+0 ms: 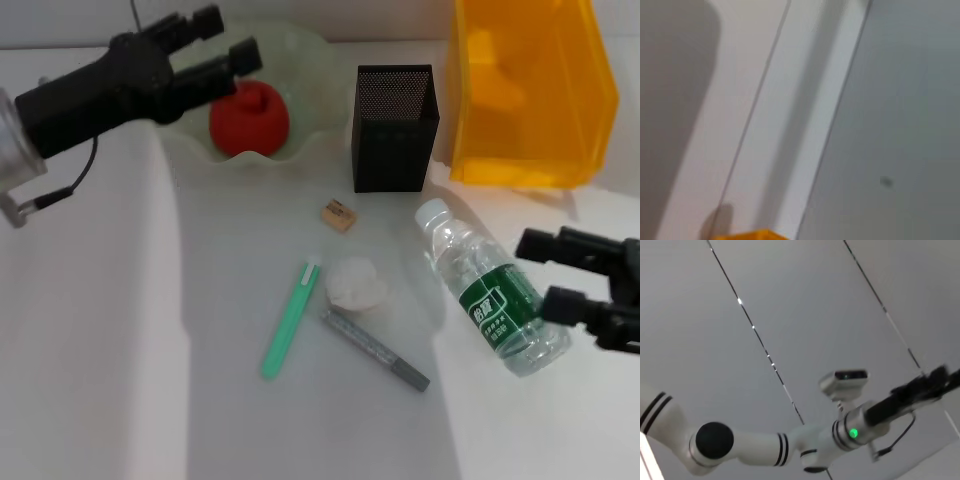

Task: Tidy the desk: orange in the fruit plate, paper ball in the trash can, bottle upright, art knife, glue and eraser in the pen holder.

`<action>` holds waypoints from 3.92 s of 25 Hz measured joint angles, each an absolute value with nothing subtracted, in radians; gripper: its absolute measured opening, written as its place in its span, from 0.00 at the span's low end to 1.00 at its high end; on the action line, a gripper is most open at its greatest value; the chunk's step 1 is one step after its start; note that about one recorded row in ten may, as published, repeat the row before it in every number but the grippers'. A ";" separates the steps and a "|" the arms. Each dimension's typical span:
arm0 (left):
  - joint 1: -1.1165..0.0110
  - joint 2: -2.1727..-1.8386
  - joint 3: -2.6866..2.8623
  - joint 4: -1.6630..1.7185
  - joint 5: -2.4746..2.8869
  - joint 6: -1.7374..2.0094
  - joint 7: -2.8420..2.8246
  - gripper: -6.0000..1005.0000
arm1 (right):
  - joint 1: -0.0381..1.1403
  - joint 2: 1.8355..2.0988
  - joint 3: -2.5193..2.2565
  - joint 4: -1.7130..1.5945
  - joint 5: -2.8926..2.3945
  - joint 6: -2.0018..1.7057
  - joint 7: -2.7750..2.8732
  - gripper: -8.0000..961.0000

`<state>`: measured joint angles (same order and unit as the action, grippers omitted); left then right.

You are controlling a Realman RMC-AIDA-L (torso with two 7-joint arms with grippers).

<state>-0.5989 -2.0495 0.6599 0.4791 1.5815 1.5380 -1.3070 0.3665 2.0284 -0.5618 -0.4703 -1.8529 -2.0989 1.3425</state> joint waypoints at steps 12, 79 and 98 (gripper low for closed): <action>-0.398 -1.958 0.915 0.586 1.678 1.788 -1.349 0.82 | 0.410 1.996 -0.429 -1.110 -1.898 -2.159 1.857 0.74; -0.382 -1.968 0.918 0.544 1.767 1.717 -1.339 0.81 | 1.007 2.092 -1.534 -0.668 -2.261 -1.290 2.217 0.72; -0.377 -1.966 0.913 0.544 1.767 1.717 -1.339 0.81 | 0.733 2.080 -1.364 -1.434 -2.477 -1.660 2.407 0.53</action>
